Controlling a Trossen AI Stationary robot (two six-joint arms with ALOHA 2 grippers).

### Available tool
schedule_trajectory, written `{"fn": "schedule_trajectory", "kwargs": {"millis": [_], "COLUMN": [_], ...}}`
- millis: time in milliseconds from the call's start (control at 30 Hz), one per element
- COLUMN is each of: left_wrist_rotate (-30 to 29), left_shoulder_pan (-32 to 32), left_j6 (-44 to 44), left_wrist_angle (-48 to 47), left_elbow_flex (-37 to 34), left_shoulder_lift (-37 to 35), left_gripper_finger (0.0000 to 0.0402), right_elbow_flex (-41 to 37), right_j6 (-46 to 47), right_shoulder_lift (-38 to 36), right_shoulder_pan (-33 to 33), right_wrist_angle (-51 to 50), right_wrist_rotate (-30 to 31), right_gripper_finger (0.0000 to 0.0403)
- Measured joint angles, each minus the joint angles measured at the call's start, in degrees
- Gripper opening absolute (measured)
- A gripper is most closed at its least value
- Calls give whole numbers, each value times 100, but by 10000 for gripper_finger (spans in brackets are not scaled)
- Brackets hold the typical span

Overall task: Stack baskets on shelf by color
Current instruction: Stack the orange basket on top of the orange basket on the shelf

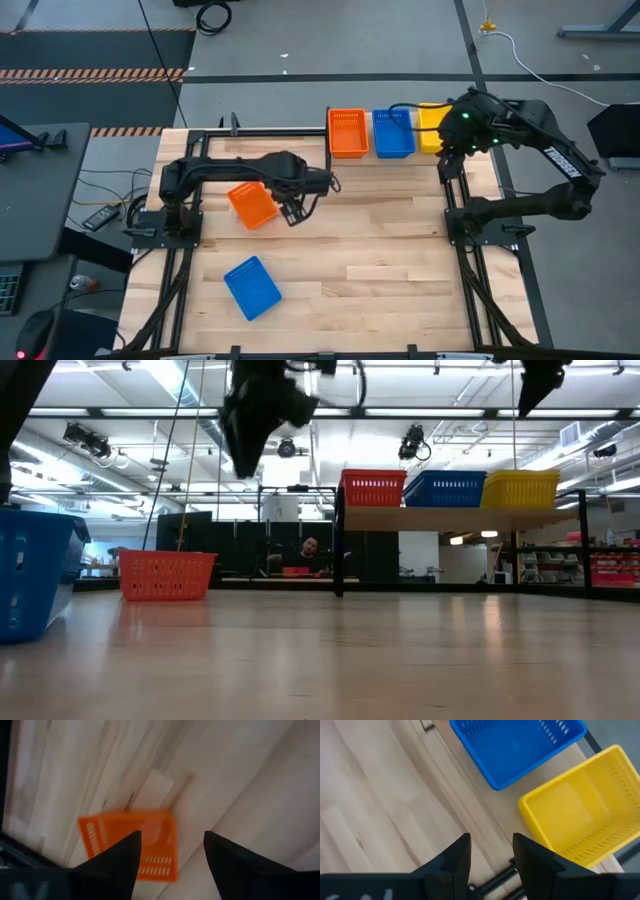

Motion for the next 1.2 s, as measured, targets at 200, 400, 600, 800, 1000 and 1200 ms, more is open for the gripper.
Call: {"fn": "schedule_trajectory", "kwargs": {"millis": [200, 400, 600, 800, 1000, 1200], "left_wrist_rotate": [321, 690, 726, 959, 1336, 962], "left_shoulder_pan": [-22, -102, -79, -74, -83, -79], "left_j6": [-32, -366, -792, -1071, -1331, -1032], "left_wrist_angle": [380, 1260, 1986, 2891, 3453, 3090], "left_elbow_flex": [-967, -1871, -3079, -4196, -5041, -4752], "left_shoulder_lift": [-55, -516, -1284, -1691, -1600, -1663], "left_gripper_finger": [259, 280, 284, 284, 256, 103], "right_elbow_flex": [164, 164, 164, 164, 162, 162], "right_j6": [156, 194, 197, 197, 338, 393], "right_shoulder_lift": [-231, -407, -439, -369, -288, -279], "right_shoulder_pan": [98, 102, 102, 101, 102, 100], "right_wrist_angle": [71, 62, 58, 62, 60, 62], "right_wrist_rotate": [-84, -84, -83, -84, -84, -80], "right_gripper_finger": [156, 156, 156, 156, 156, 156]}}
